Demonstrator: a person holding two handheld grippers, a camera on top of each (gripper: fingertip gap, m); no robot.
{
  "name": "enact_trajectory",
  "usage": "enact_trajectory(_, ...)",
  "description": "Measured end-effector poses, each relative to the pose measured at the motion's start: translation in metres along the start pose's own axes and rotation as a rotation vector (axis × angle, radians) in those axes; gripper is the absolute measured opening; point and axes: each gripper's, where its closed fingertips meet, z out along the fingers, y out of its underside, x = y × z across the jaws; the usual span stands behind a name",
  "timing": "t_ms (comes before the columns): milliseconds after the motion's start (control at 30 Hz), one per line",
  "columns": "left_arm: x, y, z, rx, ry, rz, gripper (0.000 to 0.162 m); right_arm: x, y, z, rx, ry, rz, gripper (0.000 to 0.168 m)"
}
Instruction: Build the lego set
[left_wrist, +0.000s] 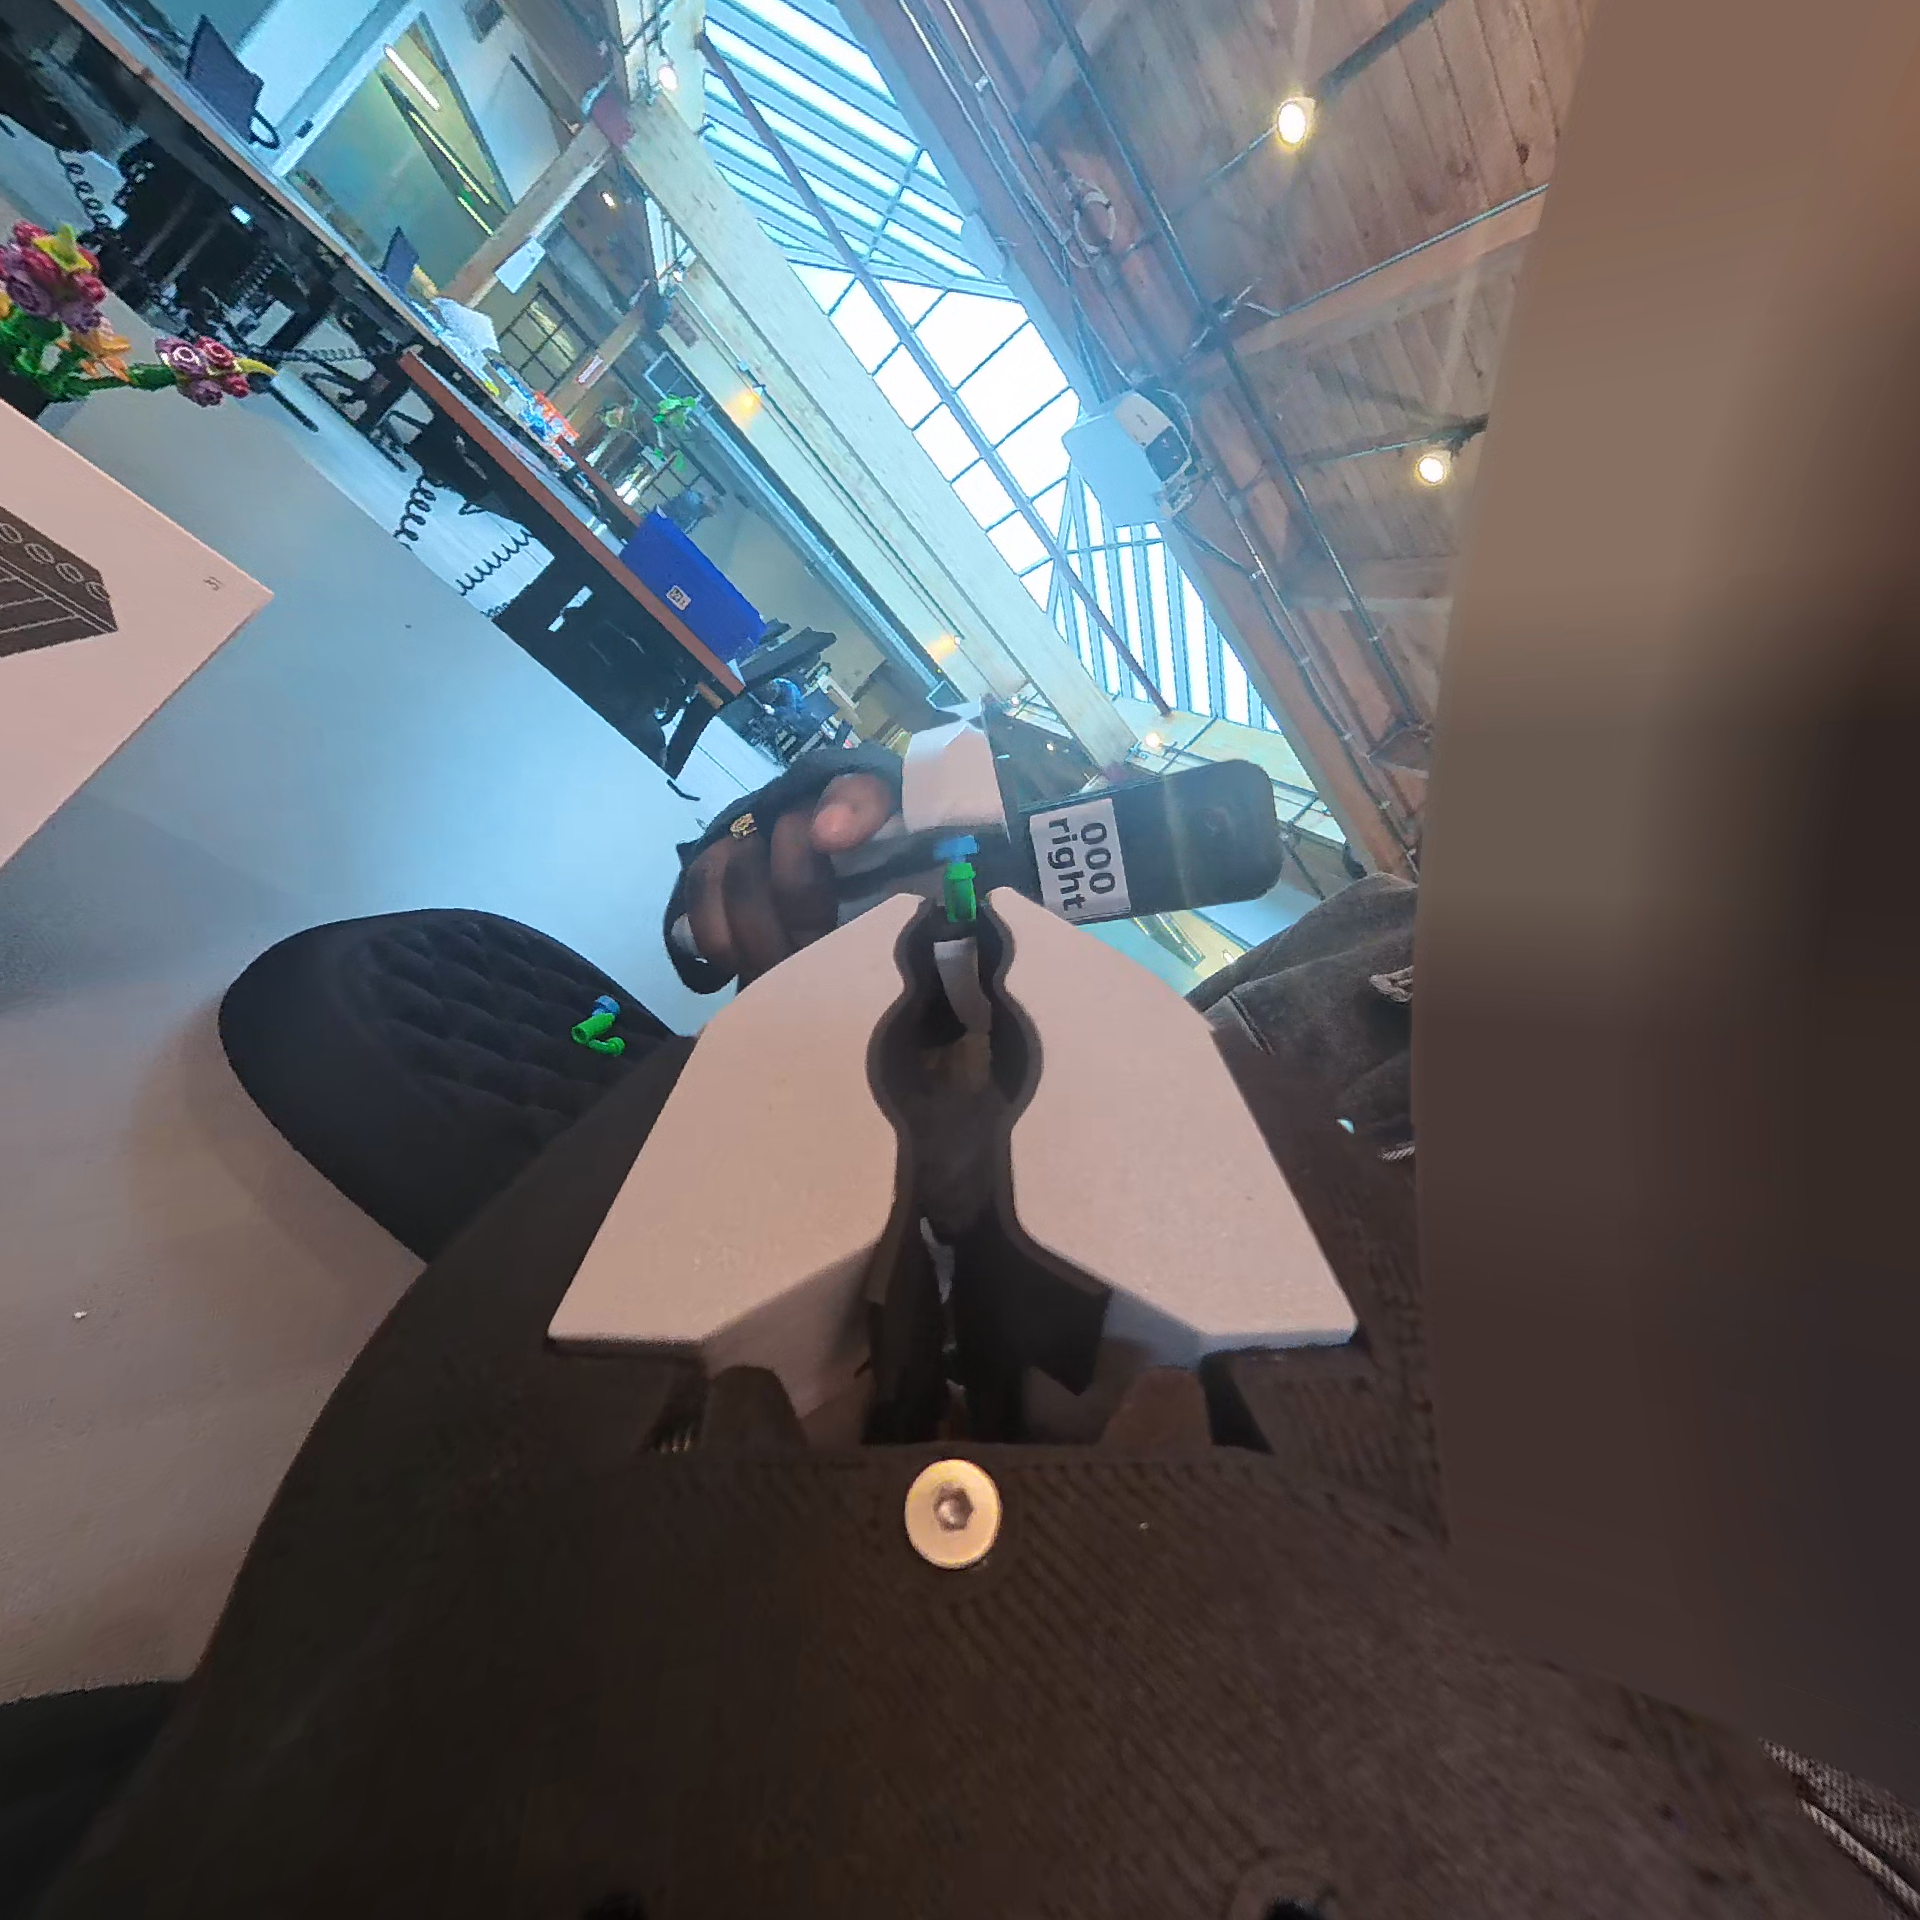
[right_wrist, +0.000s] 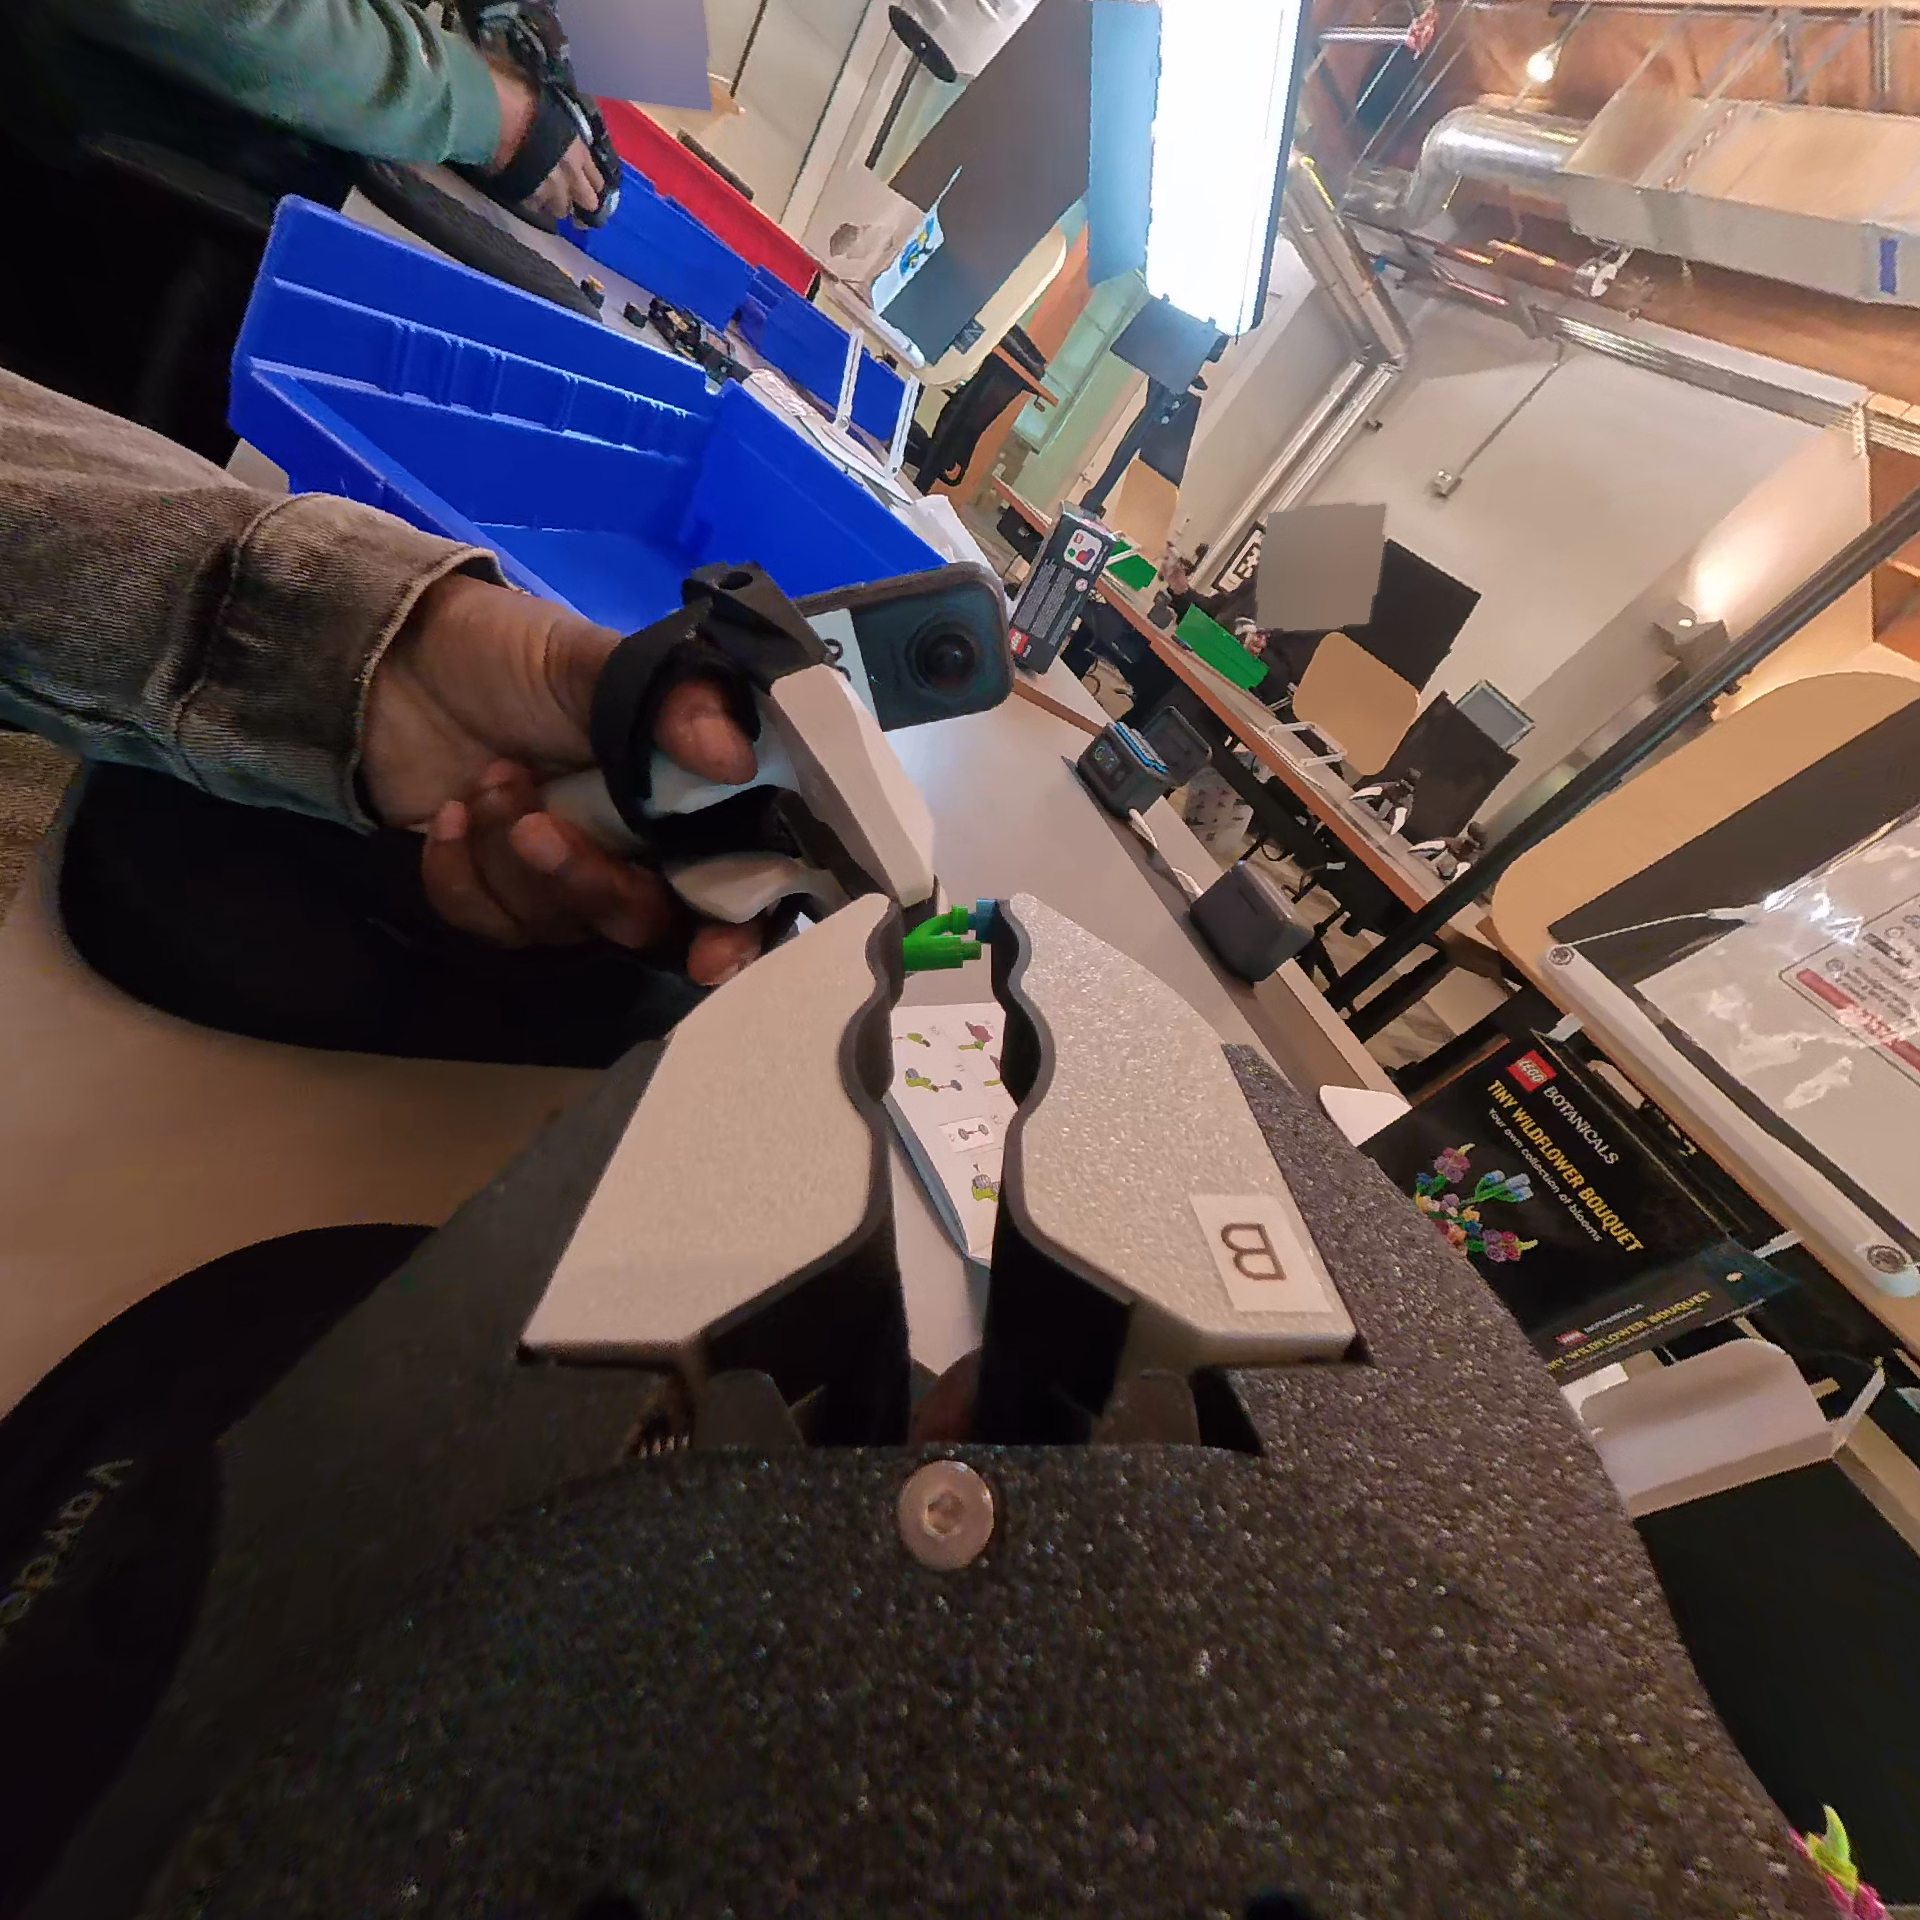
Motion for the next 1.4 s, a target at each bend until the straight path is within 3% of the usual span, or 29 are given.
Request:
enact_trajectory(33,-0.001,0.0,0.0,-0.002,-0.004,0.0,0.008,0.0,0.0,0.0,-0.005,0.003,-0.007,0.016)
enact_trajectory(233,-0.002,0.002,0.0,-0.007,-0.036,0.029,0.0,-0.004,0.004,-0.001,-0.025,-0.005,-0.03,0.016)
enact_trajectory(1100,-0.01,0.003,-0.002,-0.01,-0.058,-0.014,0.0,-0.006,0.012,0.0,-0.061,0.04,-0.005,0.016)
enact_trajectory(1400,-0.006,0.001,0.0,-0.008,-0.015,-0.035,0.007,-0.002,0.006,-0.001,0.01,-0.074,-0.047,0.016)
